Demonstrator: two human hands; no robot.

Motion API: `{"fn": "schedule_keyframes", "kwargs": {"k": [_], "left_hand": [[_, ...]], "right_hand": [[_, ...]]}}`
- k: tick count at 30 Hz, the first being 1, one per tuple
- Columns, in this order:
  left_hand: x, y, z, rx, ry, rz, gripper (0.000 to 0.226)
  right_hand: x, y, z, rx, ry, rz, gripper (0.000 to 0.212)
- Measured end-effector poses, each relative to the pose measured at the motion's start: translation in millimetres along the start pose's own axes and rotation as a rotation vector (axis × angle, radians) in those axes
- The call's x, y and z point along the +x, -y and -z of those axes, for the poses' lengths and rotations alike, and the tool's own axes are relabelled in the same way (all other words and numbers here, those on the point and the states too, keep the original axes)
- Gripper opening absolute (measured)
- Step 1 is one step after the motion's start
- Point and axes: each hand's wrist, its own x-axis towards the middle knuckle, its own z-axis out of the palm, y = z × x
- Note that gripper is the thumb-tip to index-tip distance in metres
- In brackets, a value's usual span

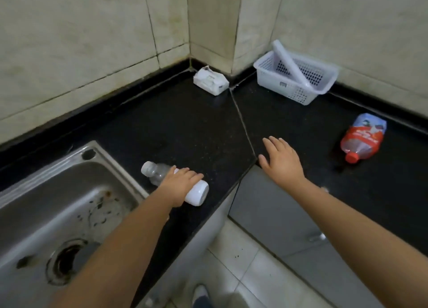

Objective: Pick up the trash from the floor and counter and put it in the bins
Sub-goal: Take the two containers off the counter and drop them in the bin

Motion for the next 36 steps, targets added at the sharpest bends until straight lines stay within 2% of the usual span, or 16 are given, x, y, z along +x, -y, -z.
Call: {"fn": "schedule_keyframes", "kwargs": {"k": [4, 8, 13, 18, 22, 28, 32, 34, 36], "left_hand": [[43, 10, 25, -0.206, -0.063, 0.075, 0.061], [88, -13, 50, -0.455, -0.166, 0.185, 0.067], [137, -61, 77, -0.53, -0.232, 0.132, 0.068], [177, -116, 106, -0.584, -0.302, 0.064, 0.065], [207, -168, 129, -0.66, -0.302, 0.027, 0.062], [260, -233, 154, -0.683, -0.273, 0.068, 0.062], [289, -258, 162, -0.611, -0.221, 0.044, 0.068], [292, -262, 156, -0.529, -0.162, 0.047, 0.076], [285, -258, 144, -0.493, -0.09, 0.043, 0.085]], "right_hand": [[14, -25, -4, 0.004, 0.018, -0.133, 0.052], [21, -56, 7, 0.019, -0.007, -0.289, 0.052], [24, -99, 18, 0.059, -0.071, -0.477, 0.049], [35, -158, 26, 0.26, -0.192, -0.8, 0.041], [46, -203, 24, 0.442, -0.183, -0.955, 0.054], [85, -251, 12, 0.65, -0.212, -1.055, 0.075], [109, -280, 11, 0.669, -0.269, -0.992, 0.099], [116, -290, 8, 0.623, -0.269, -0.966, 0.096], [121, -291, 3, 0.534, -0.245, -0.889, 0.081]]}}
